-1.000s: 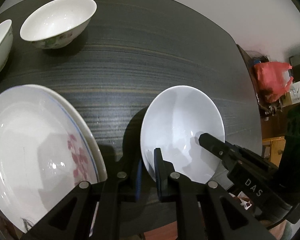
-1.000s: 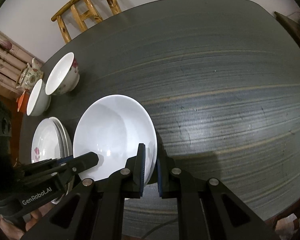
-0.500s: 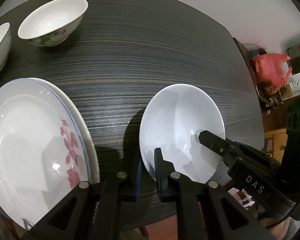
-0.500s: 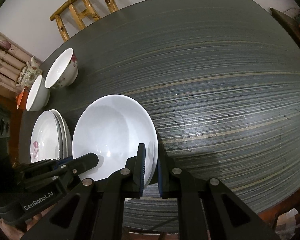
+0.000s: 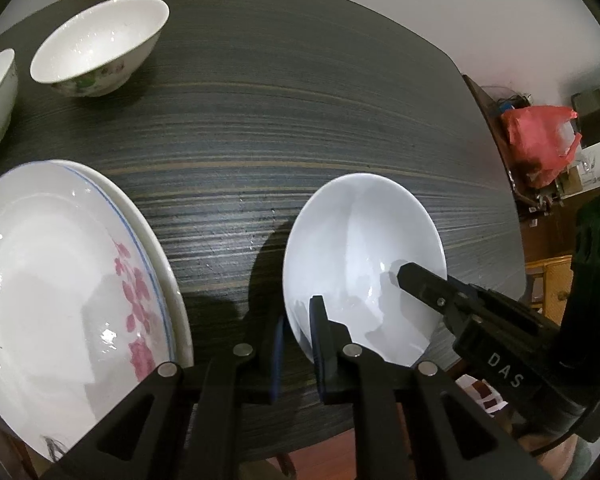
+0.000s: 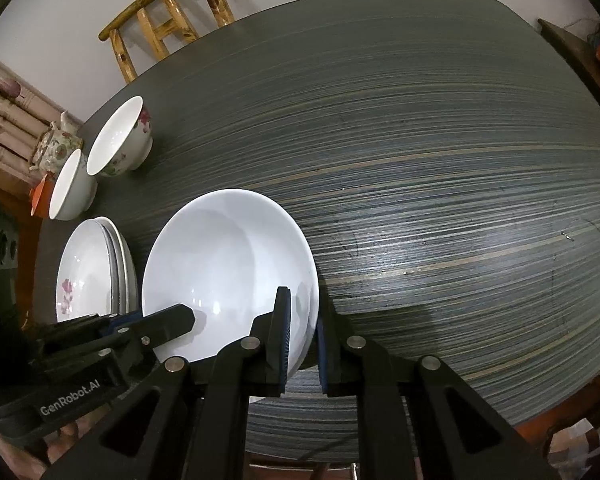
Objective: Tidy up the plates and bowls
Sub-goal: 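Carry the held white bowls toward the plate stack with both tools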
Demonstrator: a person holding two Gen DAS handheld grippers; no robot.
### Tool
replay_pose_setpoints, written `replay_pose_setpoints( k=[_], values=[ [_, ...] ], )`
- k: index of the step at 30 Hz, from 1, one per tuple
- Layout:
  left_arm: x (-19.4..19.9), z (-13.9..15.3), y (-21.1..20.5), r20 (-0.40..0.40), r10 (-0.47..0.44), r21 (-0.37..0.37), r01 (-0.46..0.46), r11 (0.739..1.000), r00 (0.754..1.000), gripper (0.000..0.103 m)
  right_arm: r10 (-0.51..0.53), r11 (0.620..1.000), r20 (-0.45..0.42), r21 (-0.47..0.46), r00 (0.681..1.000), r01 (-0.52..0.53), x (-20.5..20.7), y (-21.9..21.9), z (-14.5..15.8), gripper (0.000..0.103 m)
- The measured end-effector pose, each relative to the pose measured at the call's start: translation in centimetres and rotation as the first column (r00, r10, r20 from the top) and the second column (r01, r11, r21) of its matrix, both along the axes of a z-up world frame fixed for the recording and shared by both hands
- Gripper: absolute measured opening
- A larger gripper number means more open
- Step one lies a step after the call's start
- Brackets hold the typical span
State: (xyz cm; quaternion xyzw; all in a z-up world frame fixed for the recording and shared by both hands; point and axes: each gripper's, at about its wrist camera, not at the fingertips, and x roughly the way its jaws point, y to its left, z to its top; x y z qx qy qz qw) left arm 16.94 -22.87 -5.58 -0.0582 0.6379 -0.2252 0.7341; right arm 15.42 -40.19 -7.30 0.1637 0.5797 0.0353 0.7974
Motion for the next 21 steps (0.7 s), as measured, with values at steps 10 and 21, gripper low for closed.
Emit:
replay_pose_setpoints(
  k=[10,21],
  values=[
    [0.4,0.1,1.4,-0.017,0.018,-0.012,-0.018,1.0,1.0,0.013,-0.002,1.0,0.0,0.006,1.0,0.002,0.4,0.0,0.5,0.015],
    [0.5,0.9,2.9,-0.009,0.013,-0.022,-0.013,1.0,1.0,0.02,-0.004,1.0,0.005,-0.019,1.0,0.004,0.9,0.4,1.2,0.022]
  ],
)
